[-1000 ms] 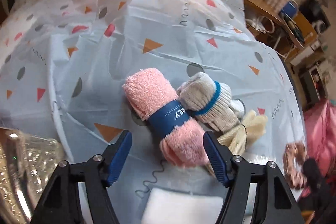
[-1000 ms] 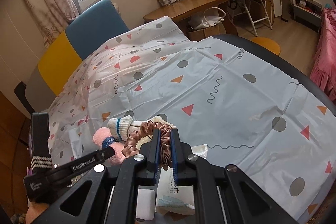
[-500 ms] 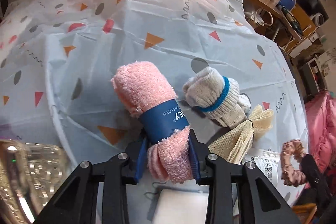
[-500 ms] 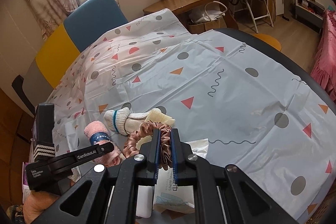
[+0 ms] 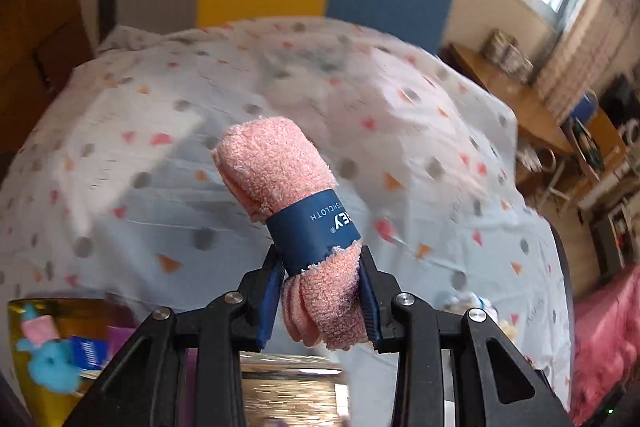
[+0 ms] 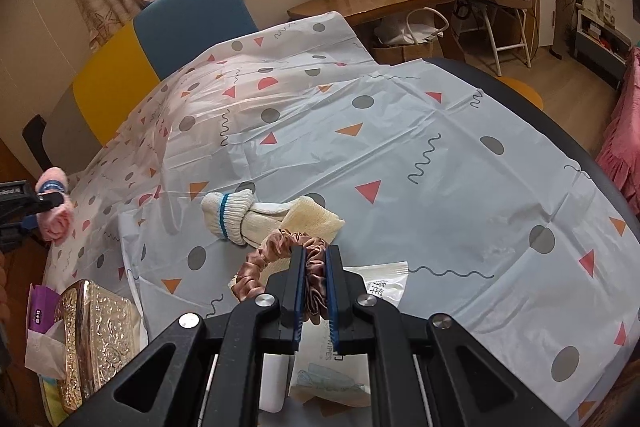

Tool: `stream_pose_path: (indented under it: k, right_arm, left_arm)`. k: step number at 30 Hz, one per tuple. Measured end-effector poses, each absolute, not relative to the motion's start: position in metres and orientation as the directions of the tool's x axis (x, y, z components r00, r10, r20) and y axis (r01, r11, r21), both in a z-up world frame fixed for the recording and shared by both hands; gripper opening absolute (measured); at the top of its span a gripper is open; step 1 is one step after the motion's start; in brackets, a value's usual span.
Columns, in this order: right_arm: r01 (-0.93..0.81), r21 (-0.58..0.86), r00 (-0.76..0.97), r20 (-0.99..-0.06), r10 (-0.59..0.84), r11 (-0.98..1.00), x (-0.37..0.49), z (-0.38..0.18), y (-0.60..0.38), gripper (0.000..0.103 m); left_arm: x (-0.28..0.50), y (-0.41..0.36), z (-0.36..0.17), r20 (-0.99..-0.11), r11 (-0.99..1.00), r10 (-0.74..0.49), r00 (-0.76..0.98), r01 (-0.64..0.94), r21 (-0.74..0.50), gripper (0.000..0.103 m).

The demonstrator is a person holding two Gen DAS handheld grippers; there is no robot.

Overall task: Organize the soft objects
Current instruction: 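Carry the pink towel with the left gripper and release it into the gold tray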

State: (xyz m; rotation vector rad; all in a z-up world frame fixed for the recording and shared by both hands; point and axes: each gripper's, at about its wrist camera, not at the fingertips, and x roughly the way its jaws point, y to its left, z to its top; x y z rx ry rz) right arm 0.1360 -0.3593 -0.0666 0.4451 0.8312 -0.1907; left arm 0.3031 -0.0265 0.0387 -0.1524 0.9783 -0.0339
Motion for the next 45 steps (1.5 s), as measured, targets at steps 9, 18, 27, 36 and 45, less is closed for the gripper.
stream_pose_path:
  k: [9, 18, 27, 36, 45]
  right_arm:
    - [0.263, 0.269, 0.672, -0.740, 0.024, 0.926, 0.140, -0.065, -0.342, 0.008]
    - [0.257, 0.228, 0.653, -0.757, 0.005, 0.939, 0.142, -0.069, -0.333, 0.008]
    - [0.242, 0.174, 0.632, -0.774, -0.020, 0.955, 0.144, -0.075, -0.322, 0.008]
    - [0.243, 0.132, 0.610, -0.791, -0.045, 0.961, 0.146, -0.080, -0.317, 0.008]
    - [0.255, 0.115, 0.596, -0.801, -0.063, 0.960, 0.147, -0.084, -0.318, 0.008]
  left_arm:
    - [0.237, 0.138, 0.053, -0.767, 0.971, 0.041, 0.640, -0.207, -0.121, 0.036]
    - [0.108, 0.214, 0.006, -0.768, 0.939, 0.001, 0.640, -0.265, -0.220, 0.036]
    - [0.015, 0.224, -0.055, -0.821, 0.911, -0.062, 0.567, -0.303, -0.279, 0.036]
    - [0.025, 0.206, -0.096, -0.855, 0.910, -0.137, 0.500, -0.277, -0.308, 0.057]
    - [0.007, 0.198, -0.075, -0.818, 0.941, 0.094, 0.568, -0.320, -0.113, 0.074]
